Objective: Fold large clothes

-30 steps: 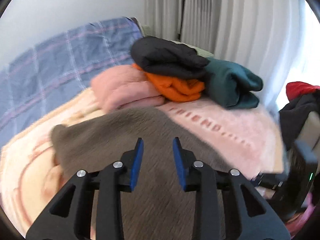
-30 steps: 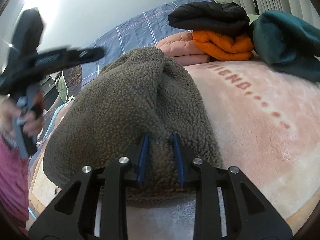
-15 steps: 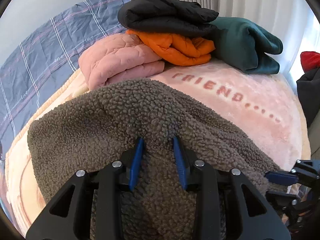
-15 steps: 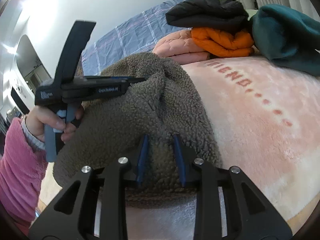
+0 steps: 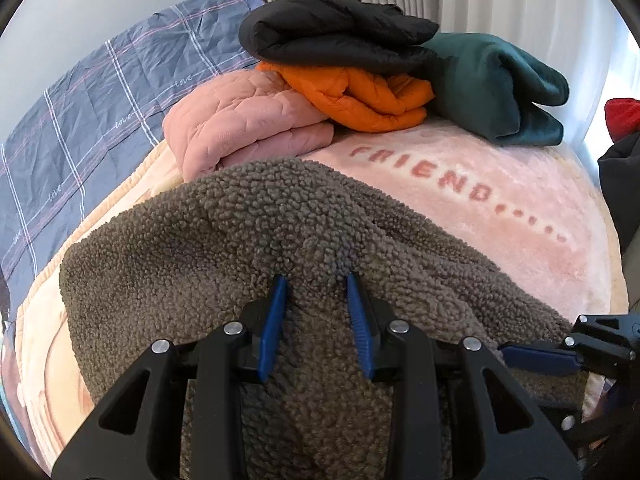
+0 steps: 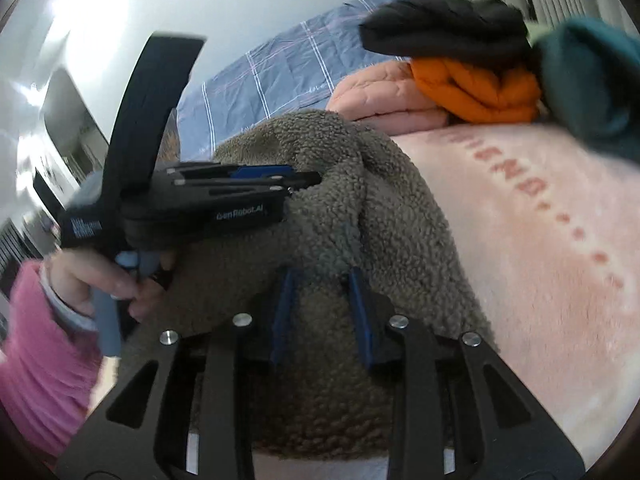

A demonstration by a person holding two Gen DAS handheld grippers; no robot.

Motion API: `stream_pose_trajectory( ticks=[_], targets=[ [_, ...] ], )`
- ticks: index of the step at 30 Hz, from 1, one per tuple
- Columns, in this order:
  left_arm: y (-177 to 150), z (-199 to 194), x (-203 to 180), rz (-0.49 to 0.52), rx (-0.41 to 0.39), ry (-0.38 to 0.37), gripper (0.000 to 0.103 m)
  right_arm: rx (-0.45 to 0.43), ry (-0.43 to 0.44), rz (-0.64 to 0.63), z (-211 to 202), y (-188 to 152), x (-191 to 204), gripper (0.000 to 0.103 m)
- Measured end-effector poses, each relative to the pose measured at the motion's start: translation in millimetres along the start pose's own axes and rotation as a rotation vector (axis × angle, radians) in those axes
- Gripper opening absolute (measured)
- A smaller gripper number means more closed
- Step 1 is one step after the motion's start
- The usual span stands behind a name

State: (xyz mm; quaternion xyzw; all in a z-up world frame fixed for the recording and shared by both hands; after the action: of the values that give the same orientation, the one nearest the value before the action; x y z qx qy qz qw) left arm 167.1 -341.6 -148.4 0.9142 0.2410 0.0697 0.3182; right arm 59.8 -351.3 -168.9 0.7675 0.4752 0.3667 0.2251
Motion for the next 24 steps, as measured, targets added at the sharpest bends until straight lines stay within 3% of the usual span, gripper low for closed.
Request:
stream_pose_trajectory(
  ticks=[3, 12, 16, 18, 21, 22, 23, 24],
  targets=[
    [0.3, -0.2, -3.0, 0.028, -0.001, 0.035, 0.034, 0.0, 0.001, -0.024, 0.6, -1.5, 0.8, 0.029],
    [0.9, -0.6, -2.1, 0.023, 0.0, 0.027, 0.034, -0.014, -0.012, -0.04, 0.5, -2.7, 1.4, 0.03],
    [20.2, -16.4, 2.1, 0.03, -0.012, 0.016, 0.037, -0.02, -0.011, -0.042, -1.8, -1.1, 2.3, 0.03],
    [42.0, -33.9, 28.3, 0.044, -0.085, 0.143, 0.037, -0.028, -0.02, -0.055, -2.8, -1.8, 3.3, 0.03],
    [47.8, -37.9, 80.4, -0.03, -0.125, 0.299, 0.037, -0.032, -0.016, -0.047, -2.5, -2.1, 2.5, 0.031],
    [32.2, -21.0, 113.3, -0.057, -0.049, 0.431, 0.037, -0.027, -0.008, -0.042, -2.2, -2.5, 3.0, 0.032],
    [11.2, 2.1, 134.9, -0.056, 0.067, 0.505, 0.035, -0.021, 0.007, -0.041, -1.4, -2.9, 4.8, 0.043],
    [-12.4, 31.2, 147.2, -0.04, 0.167, 0.497, 0.026, -0.007, 0.021, -0.04, 1.8, -3.8, 7.6, 0.049]
  ],
)
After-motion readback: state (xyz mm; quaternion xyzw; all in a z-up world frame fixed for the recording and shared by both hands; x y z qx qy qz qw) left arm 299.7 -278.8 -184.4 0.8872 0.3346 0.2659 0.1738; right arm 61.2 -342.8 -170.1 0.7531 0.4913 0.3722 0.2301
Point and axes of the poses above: each gripper's, at about its wrist camera, not at the fingertips, and z roughly the way its jaws point, x to its left, y to its top, the point moved 10 cm from there along z, roughly the way its jaws point, and after that the axes turned 13 degrees about -y, right-handed, at the moved point
